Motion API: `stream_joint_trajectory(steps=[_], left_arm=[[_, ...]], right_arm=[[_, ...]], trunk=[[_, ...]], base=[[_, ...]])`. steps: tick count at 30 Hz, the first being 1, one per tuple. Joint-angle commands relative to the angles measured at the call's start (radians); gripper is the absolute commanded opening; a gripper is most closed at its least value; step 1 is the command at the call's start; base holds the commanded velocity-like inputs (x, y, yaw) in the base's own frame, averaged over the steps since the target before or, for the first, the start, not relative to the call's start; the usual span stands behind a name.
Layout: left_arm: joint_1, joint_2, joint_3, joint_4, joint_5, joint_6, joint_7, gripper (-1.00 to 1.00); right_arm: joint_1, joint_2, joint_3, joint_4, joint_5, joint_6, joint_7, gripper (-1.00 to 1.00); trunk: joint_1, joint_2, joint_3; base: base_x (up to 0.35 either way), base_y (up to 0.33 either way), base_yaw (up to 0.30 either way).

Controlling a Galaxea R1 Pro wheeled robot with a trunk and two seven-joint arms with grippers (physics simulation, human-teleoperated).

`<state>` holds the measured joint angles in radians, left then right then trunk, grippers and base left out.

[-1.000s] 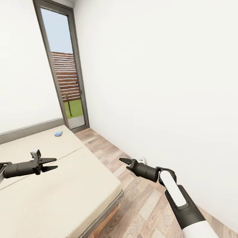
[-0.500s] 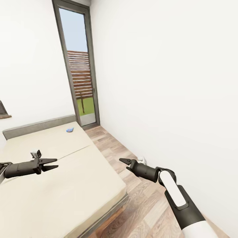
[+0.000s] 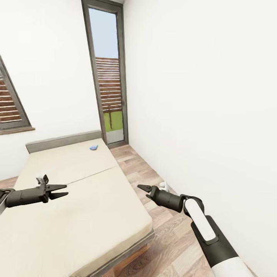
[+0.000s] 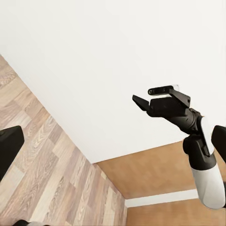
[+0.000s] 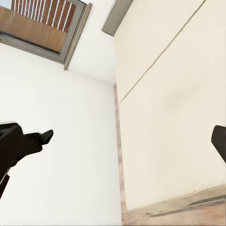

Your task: Put all the toys in the child's room - the three board games (two on the bed and one on the table), the two jigsaw puzzles on the table, and the tennis ball on the table - inside the toy box on the table in the child's room.

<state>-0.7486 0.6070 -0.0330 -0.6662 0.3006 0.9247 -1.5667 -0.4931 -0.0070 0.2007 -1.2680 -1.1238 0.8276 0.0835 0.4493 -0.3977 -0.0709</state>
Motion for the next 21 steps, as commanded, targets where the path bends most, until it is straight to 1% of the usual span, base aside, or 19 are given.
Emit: stream_joint_trajectory(steps=[1,5,6,11,16,21], left_arm=[[-0.002,0.001,-0.004,0.000,0.002,0.010,-0.004,1.00],[-0.002,0.001,-0.004,0.000,0.002,0.010,-0.004,1.00],[-0.002,0.000,-0.004,0.000,0.002,0.010,-0.004,1.00],[-0.002,0.000,-0.004,0.000,0.002,0.010,-0.004,1.00],[-0.002,0.000,-0.004,0.000,0.002,0.010,-0.004,1.00],[-0.002,-0.001,-0.004,0.000,0.001,0.010,-0.004,1.00]], right_arm=[[-0.001,-0.001,0.007,-0.001,0.007,0.002,0.007,1.00],[-0.001,0.000,0.037,-0.003,0.007,0.002,0.007,1.00],[-0.001,0.000,0.052,-0.003,0.007,0.002,0.007,1.00],[-0.001,0.002,0.082,-0.003,0.007,0.001,0.007,1.00],[-0.001,0.002,0.096,-0.004,0.007,0.001,0.007,1.00],[-0.001,0.002,0.100,-0.004,0.007,0.001,0.007,1.00]], trunk=[[0.001,-0.002,-0.003],[0.001,-0.002,-0.007],[0.001,-0.002,-0.008],[0.001,-0.002,-0.012],[0.001,-0.002,-0.017],[0.001,-0.002,-0.022]], base=[[0.047,-0.058,0.264],[0.028,-0.034,0.264],[0.012,-0.015,0.264],[0.007,-0.008,0.264],[0.002,-0.003,0.264],[0.001,-0.001,0.263]])
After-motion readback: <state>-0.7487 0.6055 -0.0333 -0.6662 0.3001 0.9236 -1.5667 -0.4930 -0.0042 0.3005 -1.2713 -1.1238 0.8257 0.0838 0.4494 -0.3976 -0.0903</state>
